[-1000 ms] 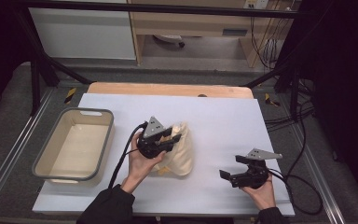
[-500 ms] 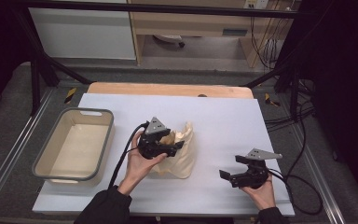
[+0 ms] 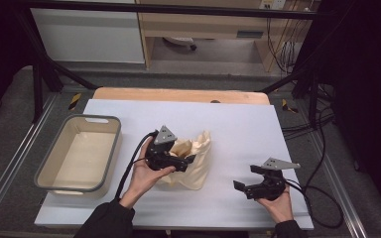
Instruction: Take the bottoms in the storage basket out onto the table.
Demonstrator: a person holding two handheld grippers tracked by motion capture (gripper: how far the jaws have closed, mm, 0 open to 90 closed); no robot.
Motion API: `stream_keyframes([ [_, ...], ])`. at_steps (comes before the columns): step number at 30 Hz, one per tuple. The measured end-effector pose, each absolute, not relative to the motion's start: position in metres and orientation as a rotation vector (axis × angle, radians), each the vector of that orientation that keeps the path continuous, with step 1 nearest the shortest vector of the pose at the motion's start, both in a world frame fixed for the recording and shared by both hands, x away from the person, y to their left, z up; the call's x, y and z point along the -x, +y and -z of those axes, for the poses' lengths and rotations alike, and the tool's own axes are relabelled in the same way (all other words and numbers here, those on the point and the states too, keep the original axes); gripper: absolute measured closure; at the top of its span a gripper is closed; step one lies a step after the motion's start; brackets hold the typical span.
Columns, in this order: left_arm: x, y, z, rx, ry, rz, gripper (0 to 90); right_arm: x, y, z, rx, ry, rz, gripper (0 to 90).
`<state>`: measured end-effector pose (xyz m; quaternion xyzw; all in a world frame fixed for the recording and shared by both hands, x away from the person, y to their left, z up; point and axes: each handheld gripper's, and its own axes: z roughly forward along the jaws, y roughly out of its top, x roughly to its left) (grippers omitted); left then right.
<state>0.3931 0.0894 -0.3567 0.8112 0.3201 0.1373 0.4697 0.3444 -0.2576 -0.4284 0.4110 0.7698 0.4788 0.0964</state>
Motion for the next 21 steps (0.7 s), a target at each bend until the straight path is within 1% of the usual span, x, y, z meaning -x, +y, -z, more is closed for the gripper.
stream_keyframes([
  [6, -0.392, 0.094, 0.355, -1.999, 0.791, -0.342, 4.5, -0.344, -0.258, 0.429, -1.218, 2.281, -1.418, 0.5],
  [21, -0.388, 0.116, 0.355, -2.014, 0.824, -0.368, 4.4, -0.345, -0.257, 0.429, -1.218, 2.282, -1.419, 0.5],
])
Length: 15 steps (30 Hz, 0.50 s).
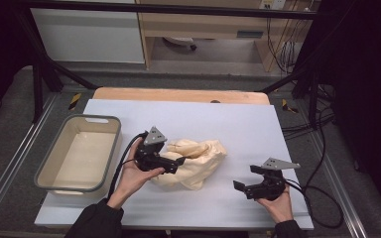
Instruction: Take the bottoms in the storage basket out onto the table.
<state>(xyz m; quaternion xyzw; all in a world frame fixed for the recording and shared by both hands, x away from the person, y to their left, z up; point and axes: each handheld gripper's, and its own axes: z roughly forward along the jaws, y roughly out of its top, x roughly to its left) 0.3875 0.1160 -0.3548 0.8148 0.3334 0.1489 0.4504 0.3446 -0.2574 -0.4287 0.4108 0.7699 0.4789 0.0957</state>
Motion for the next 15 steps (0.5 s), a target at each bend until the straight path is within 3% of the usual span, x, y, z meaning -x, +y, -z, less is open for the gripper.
stream_keyframes([
  [15, -0.377, 0.149, 0.359, -2.017, 0.842, -0.396, 4.2, -0.344, -0.258, 0.428, -1.223, 2.282, -1.418, 0.5],
])
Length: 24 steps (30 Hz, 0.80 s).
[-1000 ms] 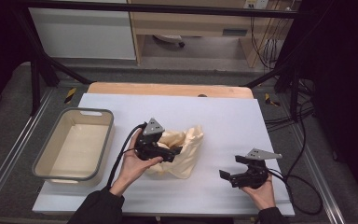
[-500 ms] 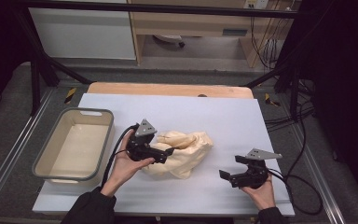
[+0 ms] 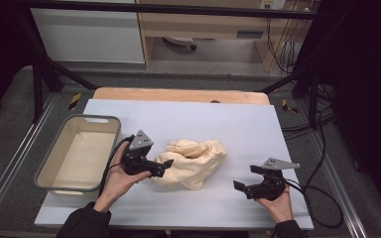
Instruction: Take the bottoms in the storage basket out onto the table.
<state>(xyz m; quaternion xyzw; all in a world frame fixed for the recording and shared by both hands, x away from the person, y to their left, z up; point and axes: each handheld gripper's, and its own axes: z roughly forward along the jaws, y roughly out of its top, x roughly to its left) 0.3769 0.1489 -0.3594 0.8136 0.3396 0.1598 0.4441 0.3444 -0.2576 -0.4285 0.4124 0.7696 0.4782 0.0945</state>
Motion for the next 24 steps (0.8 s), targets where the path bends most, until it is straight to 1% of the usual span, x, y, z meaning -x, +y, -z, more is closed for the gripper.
stream_keyframes([
  [7, -0.370, 0.165, 0.361, -2.032, 0.853, -0.423, 4.0, -0.345, -0.258, 0.429, -1.221, 2.282, -1.417, 0.5],
  [24, -0.357, 0.206, 0.370, -2.004, 0.927, -0.469, 3.6, -0.345, -0.257, 0.429, -1.221, 2.283, -1.417, 0.5],
])
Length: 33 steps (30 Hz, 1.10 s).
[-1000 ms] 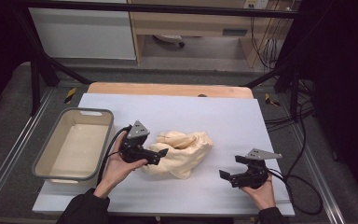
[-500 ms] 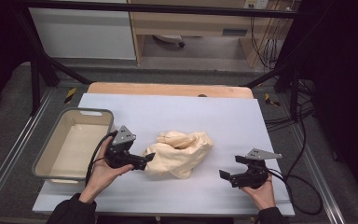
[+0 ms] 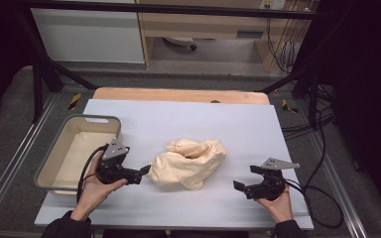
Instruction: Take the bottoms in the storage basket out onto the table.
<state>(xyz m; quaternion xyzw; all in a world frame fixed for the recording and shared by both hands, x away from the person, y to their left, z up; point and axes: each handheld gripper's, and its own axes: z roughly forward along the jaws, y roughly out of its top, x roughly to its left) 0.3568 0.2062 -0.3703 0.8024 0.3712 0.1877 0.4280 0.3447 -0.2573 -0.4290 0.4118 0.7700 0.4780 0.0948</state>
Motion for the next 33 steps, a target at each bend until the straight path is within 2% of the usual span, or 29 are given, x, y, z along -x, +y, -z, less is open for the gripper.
stream_keyframes([
  [33, -0.344, 0.269, 0.385, -1.983, 1.025, -0.529, 0.7, -0.345, -0.257, 0.429, -1.224, 2.287, -1.416, 0.5],
])
